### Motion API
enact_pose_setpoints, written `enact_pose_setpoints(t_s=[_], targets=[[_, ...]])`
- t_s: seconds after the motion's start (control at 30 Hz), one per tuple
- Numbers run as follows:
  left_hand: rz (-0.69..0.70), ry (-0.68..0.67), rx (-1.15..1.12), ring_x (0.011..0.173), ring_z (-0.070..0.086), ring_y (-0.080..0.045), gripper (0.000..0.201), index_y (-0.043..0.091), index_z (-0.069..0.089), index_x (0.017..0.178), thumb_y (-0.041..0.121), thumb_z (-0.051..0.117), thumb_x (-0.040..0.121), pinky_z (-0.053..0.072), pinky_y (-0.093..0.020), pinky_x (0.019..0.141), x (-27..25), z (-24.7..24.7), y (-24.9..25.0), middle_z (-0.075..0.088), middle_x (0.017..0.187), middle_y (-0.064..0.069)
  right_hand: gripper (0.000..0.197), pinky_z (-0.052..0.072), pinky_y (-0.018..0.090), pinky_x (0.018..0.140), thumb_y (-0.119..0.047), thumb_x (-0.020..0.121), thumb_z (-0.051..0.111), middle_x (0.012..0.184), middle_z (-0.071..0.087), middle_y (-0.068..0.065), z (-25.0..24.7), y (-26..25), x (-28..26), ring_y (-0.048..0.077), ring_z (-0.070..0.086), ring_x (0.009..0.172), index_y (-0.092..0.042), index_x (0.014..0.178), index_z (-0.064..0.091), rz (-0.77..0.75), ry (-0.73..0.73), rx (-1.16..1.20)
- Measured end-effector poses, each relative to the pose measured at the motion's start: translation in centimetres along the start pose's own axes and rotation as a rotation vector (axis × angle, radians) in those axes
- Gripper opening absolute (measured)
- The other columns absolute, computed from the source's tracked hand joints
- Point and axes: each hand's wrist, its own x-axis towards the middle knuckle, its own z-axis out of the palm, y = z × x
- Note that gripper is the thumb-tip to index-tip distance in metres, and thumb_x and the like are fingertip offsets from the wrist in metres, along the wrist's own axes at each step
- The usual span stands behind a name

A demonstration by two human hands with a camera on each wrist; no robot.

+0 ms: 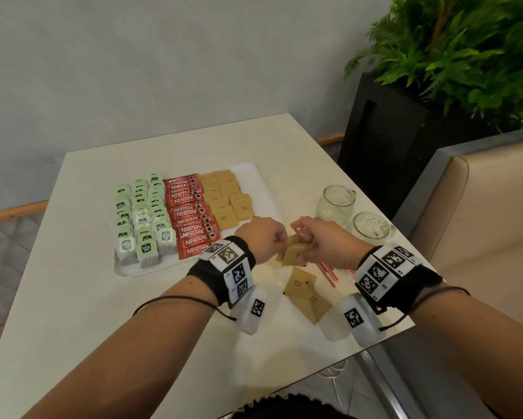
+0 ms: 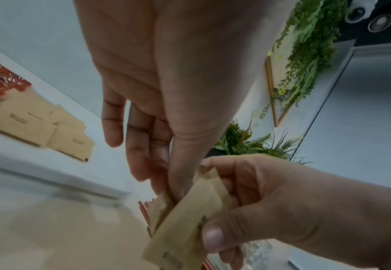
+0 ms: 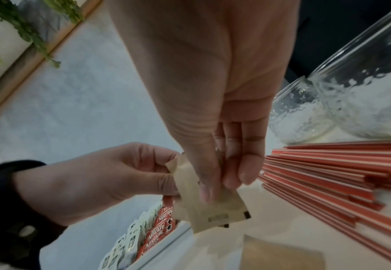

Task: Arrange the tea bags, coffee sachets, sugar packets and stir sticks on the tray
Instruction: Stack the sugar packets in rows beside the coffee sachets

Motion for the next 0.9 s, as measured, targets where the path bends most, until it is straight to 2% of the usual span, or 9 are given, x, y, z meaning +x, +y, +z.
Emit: enact_pose_setpoints(t_s=[0.07, 0.17, 0.23, 0.3, 0.37, 0.43, 0.6, 0.77, 0.9], targets=[[0.018, 0.004, -0.075, 0.084, 0.062, -0.018, 0.008, 0.023, 0.066, 0.083, 0.027, 0.064, 0.09, 0.051, -0.033, 0.076, -0.1, 0.5, 0.3, 0.063, 0.083, 0.007, 0.026, 0.035, 0.012, 0.051, -0.022, 0.081, 0.076, 0.076, 0.055, -0.008, 0.1, 0.5, -0.7, 0.009, 0.051, 0.067, -0.017, 0.101, 0.06, 0.023, 0.003, -0.05], [0.004, -0.057, -0.122, 0.088, 0.059, -0.014, 0.01, 0.023, 0.068, 0.098, 0.027, 0.065, 0.089, 0.046, -0.027, 0.076, -0.4, 1.6, 0.7, 0.063, 0.091, 0.006, 0.026, 0.033, 0.02, 0.052, -0.031, 0.082, 0.074, 0.069, 0.053, -0.004, 0.4, 1.4, -1.7, 0.009, 0.045, 0.06, -0.007, 0.081, 0.062, 0.055, -0.017, -0.075], [-0.033, -0.138, -0.085, 0.094, 0.058, -0.014, 0.032, 0.023, 0.06, 0.112, 0.033, 0.071, 0.084, 0.044, -0.026, 0.077, -0.7, 2.8, 0.8, 0.063, 0.102, 0.005, 0.025, 0.033, 0.02, 0.052, -0.029, 0.082, 0.074, 0.065, 0.051, -0.006, 0.1, 1.9, -2.4, 0.007, 0.044, 0.058, -0.019, 0.067, 0.058, 0.067, -0.024, -0.087], [-0.081, -0.21, -0.024, 0.099, 0.057, -0.016, 0.066, 0.023, 0.048, 0.125, 0.051, 0.077, 0.073, 0.046, -0.03, 0.079, -1.0, 4.0, 1.1, 0.057, 0.115, 0.004, 0.033, 0.032, 0.019, 0.05, -0.027, 0.081, 0.074, 0.061, 0.048, -0.006, -0.5, 2.2, -2.9, 0.007, 0.042, 0.054, -0.023, 0.059, 0.051, 0.077, -0.029, -0.1], [-0.119, -0.227, 0.031, 0.103, 0.056, -0.018, 0.091, 0.022, 0.039, 0.132, 0.067, 0.076, 0.063, 0.047, -0.034, 0.081, -1.3, 5.1, 2.0, 0.05, 0.121, 0.003, 0.027, 0.038, 0.022, 0.047, -0.027, 0.081, 0.074, 0.062, 0.05, -0.003, -1.0, 2.6, -3.2, 0.01, 0.045, 0.052, -0.017, 0.062, 0.057, 0.11, -0.021, -0.078], [-0.111, -0.219, 0.12, 0.1, 0.053, -0.019, 0.099, 0.02, 0.035, 0.131, 0.076, 0.072, 0.059, 0.046, -0.034, 0.077, -1.5, 6.2, 3.2, 0.047, 0.12, 0.001, 0.019, 0.05, 0.026, 0.052, -0.026, 0.084, 0.071, 0.069, 0.061, 0.001, -1.3, 2.9, -3.3, 0.015, 0.057, 0.056, -0.01, 0.077, 0.064, 0.151, -0.031, -0.048], [-0.101, -0.213, 0.16, 0.101, 0.056, -0.025, 0.086, 0.017, 0.036, 0.124, 0.068, 0.073, 0.065, 0.048, -0.039, 0.078, -1.3, 7.3, 4.0, 0.047, 0.117, -0.002, 0.03, 0.056, 0.035, 0.067, -0.028, 0.09, 0.066, 0.079, 0.072, 0.013, -2.3, 3.7, -3.5, 0.017, 0.068, 0.063, 0.001, 0.093, 0.062, 0.186, -0.04, 0.033], [-0.092, -0.248, 0.099, 0.103, 0.055, -0.025, 0.071, 0.018, 0.047, 0.124, 0.059, 0.074, 0.073, 0.047, -0.036, 0.083, -0.9, 7.0, 2.7, 0.045, 0.12, -0.004, 0.03, 0.058, 0.041, 0.073, -0.024, 0.093, 0.063, 0.076, 0.07, 0.009, -2.9, 4.1, -3.7, 0.019, 0.068, 0.064, 0.006, 0.094, 0.062, 0.19, -0.067, 0.206], [-0.113, -0.179, 0.057, 0.109, 0.05, -0.028, 0.069, 0.011, 0.046, 0.127, 0.053, 0.072, 0.078, 0.045, -0.036, 0.089, -1.0, 7.6, 1.9, 0.041, 0.121, -0.008, 0.026, 0.054, 0.031, 0.065, -0.02, 0.096, 0.059, 0.072, 0.066, 0.008, -3.3, 3.9, -4.0, 0.013, 0.064, 0.057, 0.006, 0.098, 0.063, 0.209, -0.084, 0.313]])
